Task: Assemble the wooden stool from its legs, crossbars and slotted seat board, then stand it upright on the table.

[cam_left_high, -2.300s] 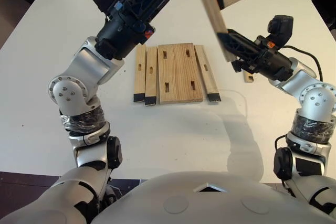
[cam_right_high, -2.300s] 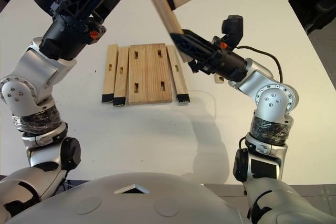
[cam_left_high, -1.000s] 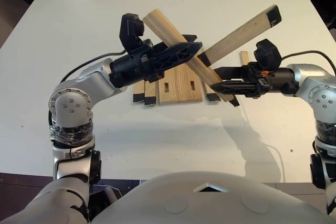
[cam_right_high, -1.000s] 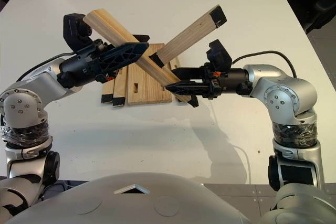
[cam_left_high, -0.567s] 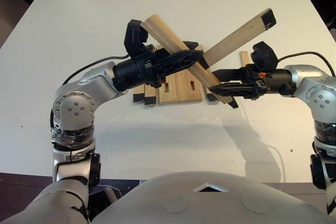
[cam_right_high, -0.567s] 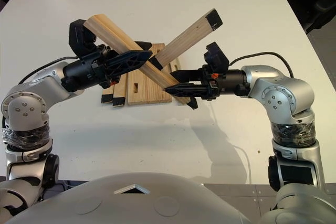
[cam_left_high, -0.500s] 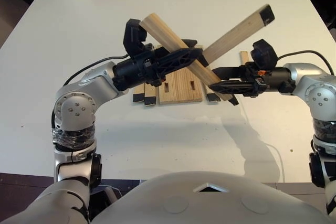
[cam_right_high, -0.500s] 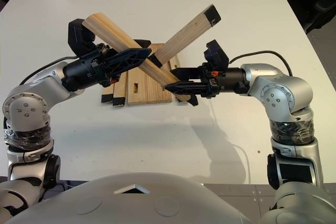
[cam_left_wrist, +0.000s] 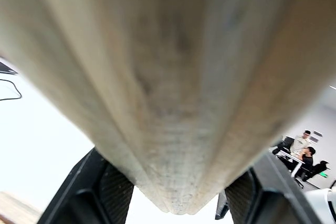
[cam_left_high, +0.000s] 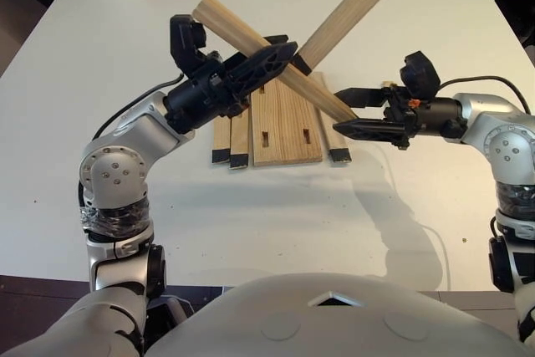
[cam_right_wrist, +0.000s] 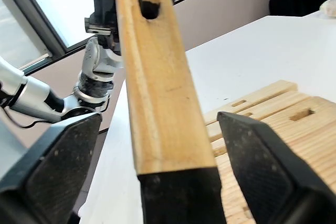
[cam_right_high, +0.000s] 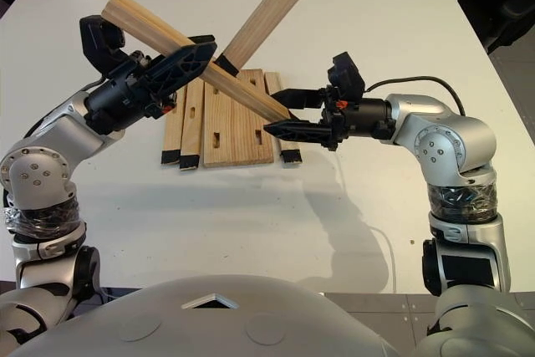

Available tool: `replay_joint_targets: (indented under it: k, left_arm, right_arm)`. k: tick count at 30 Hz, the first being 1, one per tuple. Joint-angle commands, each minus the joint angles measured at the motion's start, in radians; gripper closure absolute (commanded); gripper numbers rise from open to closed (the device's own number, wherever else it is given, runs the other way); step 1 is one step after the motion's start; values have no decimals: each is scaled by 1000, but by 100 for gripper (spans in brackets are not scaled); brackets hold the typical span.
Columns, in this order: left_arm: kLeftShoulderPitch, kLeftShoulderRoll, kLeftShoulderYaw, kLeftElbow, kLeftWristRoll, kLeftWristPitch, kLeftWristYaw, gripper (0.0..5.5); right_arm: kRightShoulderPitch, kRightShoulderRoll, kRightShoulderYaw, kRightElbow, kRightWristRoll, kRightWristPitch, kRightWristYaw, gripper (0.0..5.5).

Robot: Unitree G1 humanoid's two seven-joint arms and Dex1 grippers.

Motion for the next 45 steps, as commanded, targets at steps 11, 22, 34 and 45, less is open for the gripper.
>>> replay_joint_targets:
  k: [11,22,34,45]
  left_arm:
    - [-4,159,108,91,238,-141,-172,343]
    - [-14,350,3,234,529,-337,-614,343]
    - [-4,348,-105,281,679,-445,-774,343]
    - [-23,312,-141,340,720,-487,-805,343]
  right_arm:
    - [-191,331,-197,633,-449,-545,-829,147]
    - [-282,438,-218,643,-574,-779,-1003,147]
    - [-315,484,-183,540,-634,-876,-1032,147]
    - [-327,484,-229,562,-509,-767,-917,147]
